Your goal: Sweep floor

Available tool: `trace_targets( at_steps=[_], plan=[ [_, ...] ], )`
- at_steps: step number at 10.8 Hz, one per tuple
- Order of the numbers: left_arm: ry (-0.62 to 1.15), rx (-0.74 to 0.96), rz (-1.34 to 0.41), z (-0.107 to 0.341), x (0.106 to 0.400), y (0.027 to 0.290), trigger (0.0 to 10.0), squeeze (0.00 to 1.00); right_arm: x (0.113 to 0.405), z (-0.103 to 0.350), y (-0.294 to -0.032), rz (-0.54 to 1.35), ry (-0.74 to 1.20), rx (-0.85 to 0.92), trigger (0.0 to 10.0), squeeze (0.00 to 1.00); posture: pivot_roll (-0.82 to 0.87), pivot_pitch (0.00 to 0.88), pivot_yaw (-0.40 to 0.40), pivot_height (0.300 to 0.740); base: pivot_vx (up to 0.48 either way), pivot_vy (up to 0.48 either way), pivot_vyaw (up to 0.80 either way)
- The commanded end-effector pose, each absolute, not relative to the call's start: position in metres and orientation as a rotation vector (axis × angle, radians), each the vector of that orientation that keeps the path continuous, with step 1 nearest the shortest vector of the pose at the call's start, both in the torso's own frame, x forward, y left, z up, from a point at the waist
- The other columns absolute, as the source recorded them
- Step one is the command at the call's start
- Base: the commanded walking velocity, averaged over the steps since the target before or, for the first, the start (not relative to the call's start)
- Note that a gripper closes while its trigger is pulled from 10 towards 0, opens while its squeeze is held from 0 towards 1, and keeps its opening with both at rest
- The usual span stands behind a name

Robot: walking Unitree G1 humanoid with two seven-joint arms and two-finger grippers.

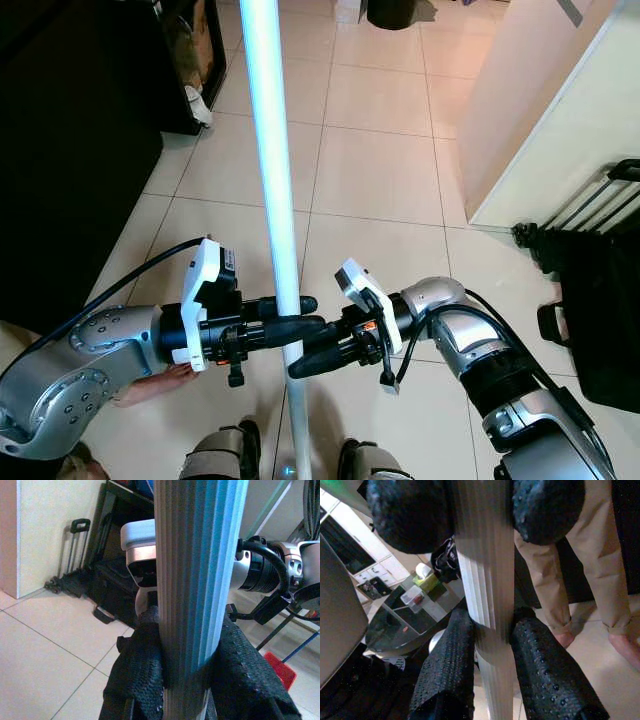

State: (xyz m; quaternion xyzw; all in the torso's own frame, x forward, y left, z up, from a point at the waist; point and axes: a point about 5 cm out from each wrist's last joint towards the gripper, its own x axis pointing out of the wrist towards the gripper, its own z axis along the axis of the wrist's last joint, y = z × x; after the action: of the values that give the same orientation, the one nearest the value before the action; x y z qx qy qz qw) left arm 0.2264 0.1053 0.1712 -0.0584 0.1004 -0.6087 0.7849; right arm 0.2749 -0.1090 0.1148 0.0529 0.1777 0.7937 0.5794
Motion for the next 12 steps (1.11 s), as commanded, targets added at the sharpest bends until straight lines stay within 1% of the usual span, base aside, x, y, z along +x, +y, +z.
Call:
trace_targets(
  at_steps=[1, 2, 3, 4, 5, 12],
  plan=[
    [0.216, -0.108, -1.332, 0.1725, 0.2225, 0.1038, 3.8, 0.00, 0.2739, 0.1155, -0.1126, 1.865, 0.406, 0.140, 10.0, 0.00, 0.11, 0.179, -0.060, 0.740, 0.000, 0.000, 0.00],
    [0.218, -0.101, -1.320, 0.1708, 0.2241, 0.1030, 10.0, 0.00, 0.2738, 0.1153, -0.1127, 1.865, 0.407, 0.139, 10.0, 0.00, 0.11, 0.172, -0.059, 0.740, 0.000, 0.000, 0.00],
    [0.220, -0.097, -1.316, 0.1700, 0.2243, 0.1031, 10.0, 0.00, 0.2737, 0.1151, -0.1126, 1.865, 0.408, 0.139, 10.0, 0.00, 0.11, 0.172, -0.059, 0.740, 0.000, 0.000, 0.00],
    [0.221, -0.094, -1.315, 0.1696, 0.2241, 0.1030, 10.0, 0.00, 0.2730, 0.1148, -0.1128, 1.866, 0.413, 0.144, 10.0, 0.39, 0.11, 0.167, -0.058, 0.740, 0.000, 0.000, 0.00],
    [0.222, -0.092, -1.317, 0.1694, 0.2239, 0.1030, 10.0, 0.00, 0.2724, 0.1146, -0.1128, 1.869, 0.417, 0.148, 10.0, 1.00, 0.11, 0.166, -0.058, 0.740, 0.000, 0.000, 0.00],
    [0.222, -0.082, -1.312, 0.1687, 0.2242, 0.1042, 10.0, 0.00, 0.2716, 0.1125, -0.1116, 1.870, 0.423, 0.152, 10.0, 1.00, 0.11, 0.168, -0.057, 0.740, 0.000, 0.000, 0.00]
  ],
)
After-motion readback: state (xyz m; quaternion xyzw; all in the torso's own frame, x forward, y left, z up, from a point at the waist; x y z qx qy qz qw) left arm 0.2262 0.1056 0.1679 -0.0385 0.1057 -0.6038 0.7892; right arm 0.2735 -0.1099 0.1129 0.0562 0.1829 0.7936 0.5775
